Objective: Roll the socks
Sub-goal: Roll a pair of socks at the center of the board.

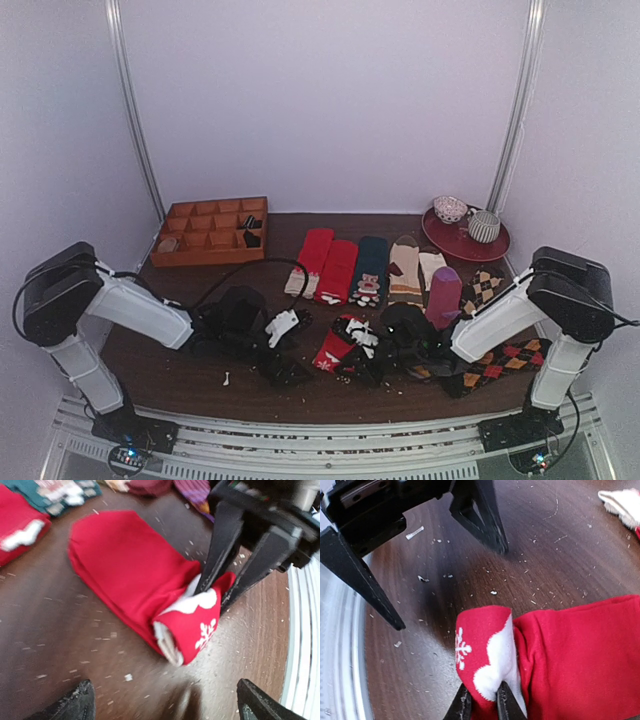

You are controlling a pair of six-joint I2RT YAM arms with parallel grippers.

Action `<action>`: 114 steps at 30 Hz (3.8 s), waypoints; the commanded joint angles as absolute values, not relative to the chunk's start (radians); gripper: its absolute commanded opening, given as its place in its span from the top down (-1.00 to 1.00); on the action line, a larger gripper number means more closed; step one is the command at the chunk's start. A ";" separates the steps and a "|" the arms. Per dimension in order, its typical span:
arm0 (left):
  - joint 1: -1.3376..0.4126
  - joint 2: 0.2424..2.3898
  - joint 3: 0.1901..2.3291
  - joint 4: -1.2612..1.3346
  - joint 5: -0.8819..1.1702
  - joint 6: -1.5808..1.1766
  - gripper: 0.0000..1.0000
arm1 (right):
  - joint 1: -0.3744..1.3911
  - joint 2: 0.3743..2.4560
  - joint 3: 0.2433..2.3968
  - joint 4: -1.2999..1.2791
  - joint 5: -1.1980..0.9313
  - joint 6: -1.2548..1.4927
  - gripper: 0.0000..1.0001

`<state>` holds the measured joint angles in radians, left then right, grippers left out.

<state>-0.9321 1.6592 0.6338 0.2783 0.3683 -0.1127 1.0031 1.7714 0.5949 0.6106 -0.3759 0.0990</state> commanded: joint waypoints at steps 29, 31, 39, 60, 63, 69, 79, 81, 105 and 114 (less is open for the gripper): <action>-0.943 1.848 0.696 0.521 0.640 0.140 -0.15 | 0.841 2.021 0.543 0.313 -0.766 0.396 0.88; -0.943 1.867 0.706 0.511 0.637 0.134 -0.13 | 0.839 2.021 0.543 0.314 -0.767 0.394 0.88; -0.942 1.890 0.706 0.541 0.637 0.115 0.04 | 0.838 2.025 0.545 0.316 -0.766 0.397 0.88; -0.920 2.004 0.722 0.255 0.631 -0.192 1.00 | 0.880 1.565 0.496 0.339 -0.383 0.171 0.31; -0.915 2.003 0.693 0.219 0.640 -0.243 1.00 | 0.955 1.453 0.434 0.412 -0.213 0.055 0.18; -0.913 1.995 0.701 0.104 0.617 -0.239 1.00 | 1.096 1.417 0.396 0.535 -0.068 -0.106 -0.01; -0.910 2.014 0.724 0.087 0.621 -0.224 1.00 | 1.139 1.549 0.482 0.583 -0.096 -0.182 -0.15; -0.911 2.013 0.724 0.086 0.620 -0.221 1.00 | 1.140 1.588 0.507 0.566 -0.102 -0.174 -0.12; -0.913 1.630 0.639 0.348 0.247 -0.087 -0.48 | 0.973 1.829 0.455 0.590 -0.549 0.450 0.84; -0.947 1.666 0.617 0.602 0.501 0.181 -0.50 | 0.899 1.974 0.363 0.808 -0.720 0.720 0.84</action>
<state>-0.9382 1.6005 0.5884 0.4889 0.3706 0.0322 0.9058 1.8668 0.4339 0.9977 -0.6250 0.5697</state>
